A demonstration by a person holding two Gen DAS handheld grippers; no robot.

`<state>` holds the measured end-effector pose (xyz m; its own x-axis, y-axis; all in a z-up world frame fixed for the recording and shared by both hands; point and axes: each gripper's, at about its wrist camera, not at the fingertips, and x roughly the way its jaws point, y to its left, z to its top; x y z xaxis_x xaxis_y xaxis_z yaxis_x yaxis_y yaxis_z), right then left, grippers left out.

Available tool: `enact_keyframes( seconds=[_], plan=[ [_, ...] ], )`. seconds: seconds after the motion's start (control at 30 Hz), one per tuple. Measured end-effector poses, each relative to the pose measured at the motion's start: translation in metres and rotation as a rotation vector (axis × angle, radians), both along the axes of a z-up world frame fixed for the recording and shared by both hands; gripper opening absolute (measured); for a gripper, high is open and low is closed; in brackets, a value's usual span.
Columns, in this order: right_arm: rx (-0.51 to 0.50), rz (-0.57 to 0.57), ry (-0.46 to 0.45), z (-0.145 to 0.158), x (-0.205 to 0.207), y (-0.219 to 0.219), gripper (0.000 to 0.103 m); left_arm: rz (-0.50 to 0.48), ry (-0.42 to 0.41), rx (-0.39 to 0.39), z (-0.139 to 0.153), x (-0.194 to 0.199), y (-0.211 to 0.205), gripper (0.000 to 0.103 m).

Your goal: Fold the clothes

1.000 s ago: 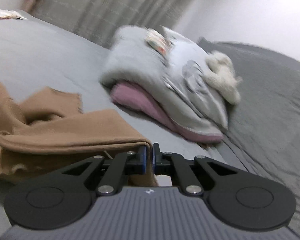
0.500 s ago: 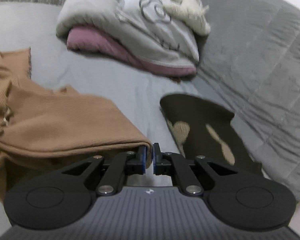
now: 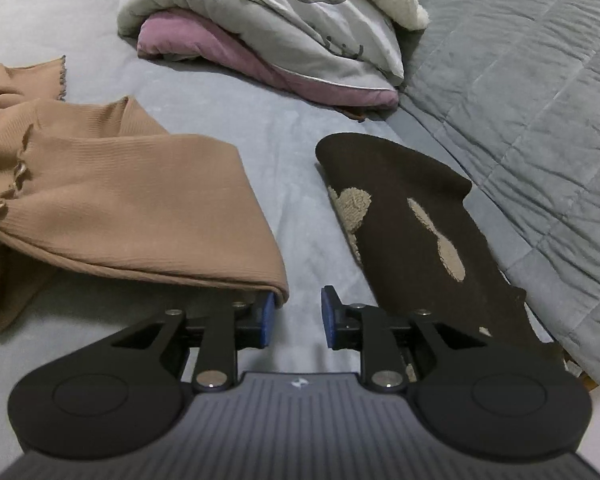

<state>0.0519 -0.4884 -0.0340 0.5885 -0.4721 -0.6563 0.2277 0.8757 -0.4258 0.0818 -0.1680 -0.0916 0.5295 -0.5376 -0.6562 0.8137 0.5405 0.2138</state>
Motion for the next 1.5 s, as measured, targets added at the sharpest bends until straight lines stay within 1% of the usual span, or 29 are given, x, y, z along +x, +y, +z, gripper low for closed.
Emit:
enact_keyframes(
  seconds=[0.03,0.07,0.1,0.2,0.23,0.33,0.37,0.47,0.5,0.57,0.63,0.73,0.83,0.87,0.9,0.93,0.97,1.0,1.1,1.2,1.3,1.4,1.5],
  plan=[
    [0.0,0.005,0.0,0.003,-0.002,0.001,0.026,0.001,-0.006,-0.011,0.0,0.001,-0.001,0.05],
    [0.004,0.01,0.001,0.005,-0.004,0.002,0.026,0.002,0.003,-0.033,0.0,0.003,-0.001,0.034],
    [0.007,0.016,-0.001,0.008,-0.007,0.003,0.026,0.009,0.013,-0.05,0.002,0.005,0.0,0.022],
    [0.039,0.053,-0.028,0.018,-0.014,0.005,0.026,0.046,0.01,-0.127,0.011,0.005,0.009,0.01],
    [0.061,0.074,-0.05,0.024,-0.017,0.007,0.027,0.062,0.009,-0.151,0.015,0.006,0.012,0.01],
    [0.091,0.171,-0.125,0.037,-0.022,0.021,0.028,0.113,0.105,-0.295,0.033,0.016,0.033,0.008],
    [0.098,0.219,-0.154,0.039,-0.023,0.027,0.032,0.12,0.126,-0.329,0.038,0.017,0.039,0.007],
    [0.139,0.374,-0.202,0.044,-0.022,0.049,0.038,0.136,0.177,-0.427,0.053,0.016,0.057,0.005],
    [0.153,0.416,-0.203,0.044,-0.02,0.056,0.038,0.146,0.185,-0.459,0.058,0.015,0.065,0.002],
    [0.169,0.477,-0.202,0.044,-0.017,0.068,0.038,0.172,0.2,-0.52,0.068,0.012,0.08,0.002],
    [0.172,0.556,-0.197,0.041,-0.012,0.086,0.038,0.2,0.216,-0.548,0.072,0.012,0.091,0.002],
    [0.144,0.636,-0.169,0.036,-0.005,0.111,0.038,0.221,0.203,-0.487,0.073,0.01,0.098,0.004],
    [0.149,0.672,-0.151,0.032,-0.001,0.126,0.038,0.233,0.177,-0.364,0.065,0.006,0.095,0.013],
    [0.151,0.677,-0.145,0.031,-0.001,0.13,0.038,0.236,0.163,-0.333,0.062,0.006,0.094,0.023],
    [0.158,0.686,-0.133,0.029,0.0,0.137,0.038,0.249,0.147,-0.303,0.059,0.005,0.094,0.038],
    [0.165,0.697,-0.122,0.028,0.001,0.143,0.038,0.262,0.132,-0.289,0.057,0.005,0.095,0.042],
    [0.165,0.712,-0.117,0.027,-0.001,0.149,0.038,0.284,0.09,-0.256,0.054,0.004,0.095,0.046],
    [0.159,0.732,-0.113,0.025,-0.003,0.156,0.038,0.293,0.066,-0.231,0.051,0.005,0.096,0.05],
    [0.07,0.859,-0.096,0.017,-0.017,0.184,0.038,0.342,0.027,-0.171,0.047,0.009,0.103,0.055],
    [-0.037,0.99,-0.075,0.008,-0.029,0.205,0.039,0.395,0.002,-0.137,0.043,0.013,0.118,0.061],
    [-0.165,1.093,-0.061,0.001,-0.041,0.224,0.04,0.452,0.003,-0.134,0.038,0.02,0.137,0.063],
    [-0.307,1.189,-0.048,-0.007,-0.051,0.243,0.043,0.495,0.032,-0.15,0.033,0.032,0.152,0.064],
    [-0.367,1.237,-0.007,-0.015,-0.052,0.255,0.044,0.537,0.061,-0.166,0.029,0.043,0.166,0.064]
  ],
)
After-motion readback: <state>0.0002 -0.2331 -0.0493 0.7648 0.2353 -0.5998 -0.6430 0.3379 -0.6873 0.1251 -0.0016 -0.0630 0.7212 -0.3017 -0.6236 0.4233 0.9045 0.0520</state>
